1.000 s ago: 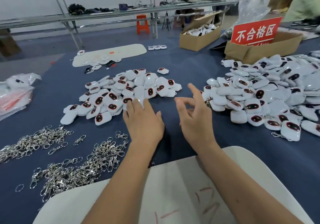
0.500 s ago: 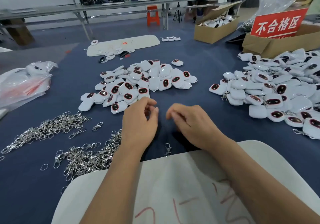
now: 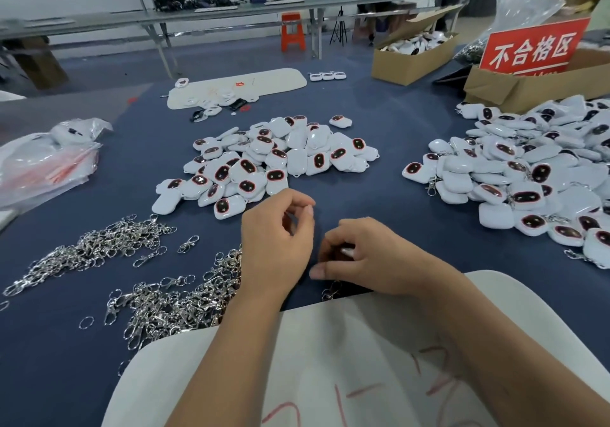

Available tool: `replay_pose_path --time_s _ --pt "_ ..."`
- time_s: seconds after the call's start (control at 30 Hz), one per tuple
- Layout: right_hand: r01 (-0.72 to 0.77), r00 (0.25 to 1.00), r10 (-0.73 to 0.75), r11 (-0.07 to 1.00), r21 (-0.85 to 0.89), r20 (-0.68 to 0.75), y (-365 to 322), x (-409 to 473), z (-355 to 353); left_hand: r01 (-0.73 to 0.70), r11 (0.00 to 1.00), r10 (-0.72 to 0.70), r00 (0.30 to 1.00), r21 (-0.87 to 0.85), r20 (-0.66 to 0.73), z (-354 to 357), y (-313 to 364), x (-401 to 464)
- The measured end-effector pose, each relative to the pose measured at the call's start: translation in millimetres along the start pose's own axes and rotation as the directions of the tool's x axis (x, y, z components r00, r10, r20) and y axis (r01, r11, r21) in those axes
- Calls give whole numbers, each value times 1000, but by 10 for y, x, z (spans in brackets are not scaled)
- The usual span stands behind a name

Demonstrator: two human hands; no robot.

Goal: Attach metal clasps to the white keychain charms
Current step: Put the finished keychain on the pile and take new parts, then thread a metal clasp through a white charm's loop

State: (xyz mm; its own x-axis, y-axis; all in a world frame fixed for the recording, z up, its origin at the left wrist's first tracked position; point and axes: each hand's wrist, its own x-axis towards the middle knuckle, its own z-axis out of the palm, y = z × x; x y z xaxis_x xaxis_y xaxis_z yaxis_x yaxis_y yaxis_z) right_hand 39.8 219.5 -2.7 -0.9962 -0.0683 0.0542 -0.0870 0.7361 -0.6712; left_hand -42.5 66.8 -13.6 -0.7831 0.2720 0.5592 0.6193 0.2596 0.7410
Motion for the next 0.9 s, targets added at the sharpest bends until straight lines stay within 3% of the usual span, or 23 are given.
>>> replay_pose_path --time_s 0.07,0.17,0.27,0.43,0.5,0.8,0.9 --pt "43 978 -5 983 179 -208 61 3 17 8 1000 -7 999 -20 47 9 7 8" --pt "80 838 148 919 386 -525 158 15 -17 8 996 -34 953 87 301 7 6 -13" --pt "56 801 252 872 487 -543 220 30 -12 -55 972 -71 856 227 511 -17 39 -5" --pt "11 819 206 928 373 -536 229 47 35 21 982 -160 623 188 765 -198 130 113" --pt "8 814 205 932 362 -544 224 43 31 21 981 -172 568 195 805 -244 157 137" --pt "14 807 228 915 404 -545 195 39 27 69 973 -213 618 218 757 -218 114 179" --pt "12 824 197 931 365 -530 208 39 43 136 972 -228 733 191 641 -199 76 183"
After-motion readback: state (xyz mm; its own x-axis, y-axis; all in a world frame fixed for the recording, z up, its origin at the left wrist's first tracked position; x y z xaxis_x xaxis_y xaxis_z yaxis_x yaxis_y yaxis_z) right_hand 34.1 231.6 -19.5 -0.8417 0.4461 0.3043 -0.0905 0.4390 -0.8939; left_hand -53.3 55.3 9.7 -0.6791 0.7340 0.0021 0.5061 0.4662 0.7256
